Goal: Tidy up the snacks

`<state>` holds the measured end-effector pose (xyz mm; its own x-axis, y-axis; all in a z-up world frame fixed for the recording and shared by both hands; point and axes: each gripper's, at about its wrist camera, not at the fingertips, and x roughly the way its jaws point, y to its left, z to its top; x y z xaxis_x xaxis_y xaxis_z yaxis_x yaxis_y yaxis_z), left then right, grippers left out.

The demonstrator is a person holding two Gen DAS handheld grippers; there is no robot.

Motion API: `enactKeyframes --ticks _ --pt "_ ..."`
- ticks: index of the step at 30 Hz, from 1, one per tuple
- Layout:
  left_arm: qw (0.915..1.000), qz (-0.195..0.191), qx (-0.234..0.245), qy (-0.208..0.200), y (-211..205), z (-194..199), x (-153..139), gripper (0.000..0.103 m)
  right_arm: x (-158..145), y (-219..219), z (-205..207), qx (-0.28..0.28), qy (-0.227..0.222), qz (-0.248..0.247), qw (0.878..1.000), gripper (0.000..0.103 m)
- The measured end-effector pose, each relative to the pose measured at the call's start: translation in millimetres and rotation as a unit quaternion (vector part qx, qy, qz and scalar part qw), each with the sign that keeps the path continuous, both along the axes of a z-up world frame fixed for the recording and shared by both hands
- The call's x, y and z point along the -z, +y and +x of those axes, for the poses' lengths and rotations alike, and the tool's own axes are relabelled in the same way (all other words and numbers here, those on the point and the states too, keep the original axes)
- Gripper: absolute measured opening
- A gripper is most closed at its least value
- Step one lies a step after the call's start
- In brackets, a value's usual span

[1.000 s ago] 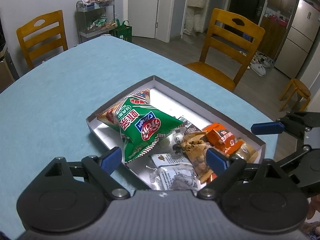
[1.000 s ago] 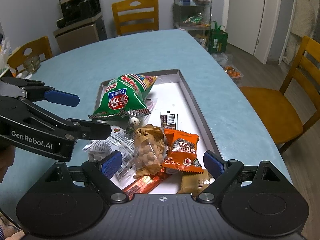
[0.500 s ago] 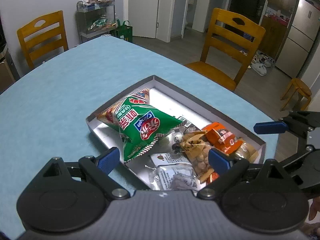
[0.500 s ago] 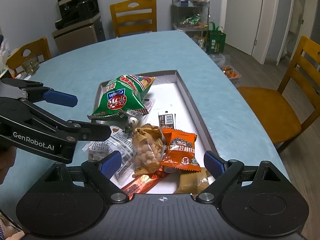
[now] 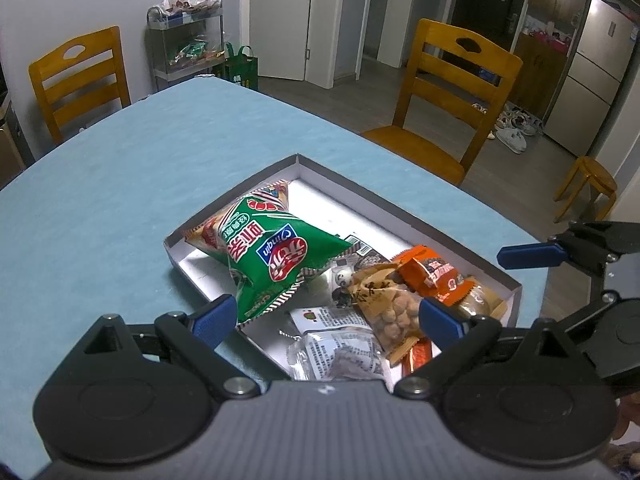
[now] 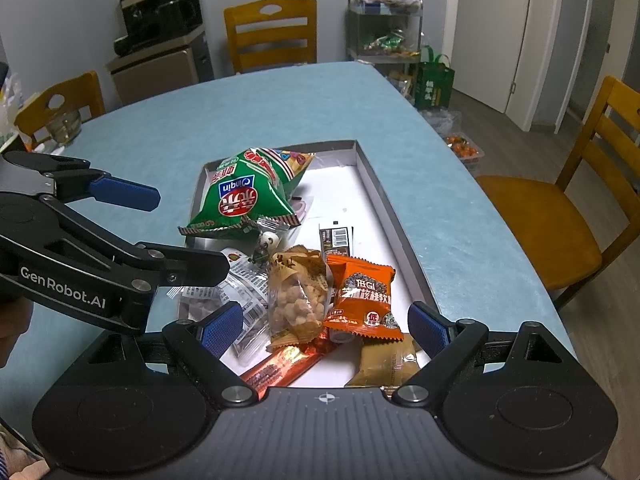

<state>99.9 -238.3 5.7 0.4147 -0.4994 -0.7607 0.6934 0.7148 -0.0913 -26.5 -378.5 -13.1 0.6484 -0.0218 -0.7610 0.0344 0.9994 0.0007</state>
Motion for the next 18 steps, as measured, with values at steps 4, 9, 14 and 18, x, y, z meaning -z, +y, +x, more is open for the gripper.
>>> enactKeyframes --ticks 4,9,14,18 --pt "1.0000 -0.001 0.002 -0.001 -0.5 -0.7 -0.2 0.098 -0.1 0.0 0.0 0.000 0.000 -0.001 1.000 0.090" --pt "1.0000 -0.001 0.003 -0.003 -1.7 -1.3 -0.1 0.099 0.1 0.1 -0.6 -0.001 0.001 -0.002 1.000 0.090" --pt "1.0000 0.000 0.000 -0.002 -0.7 -1.5 -0.2 0.100 0.0 0.1 -0.7 -0.001 0.001 -0.002 1.000 0.090" --pt "1.0000 0.004 -0.004 -0.005 -0.1 -0.6 0.4 0.101 0.2 0.0 -0.6 -0.001 0.001 -0.001 1.000 0.090"
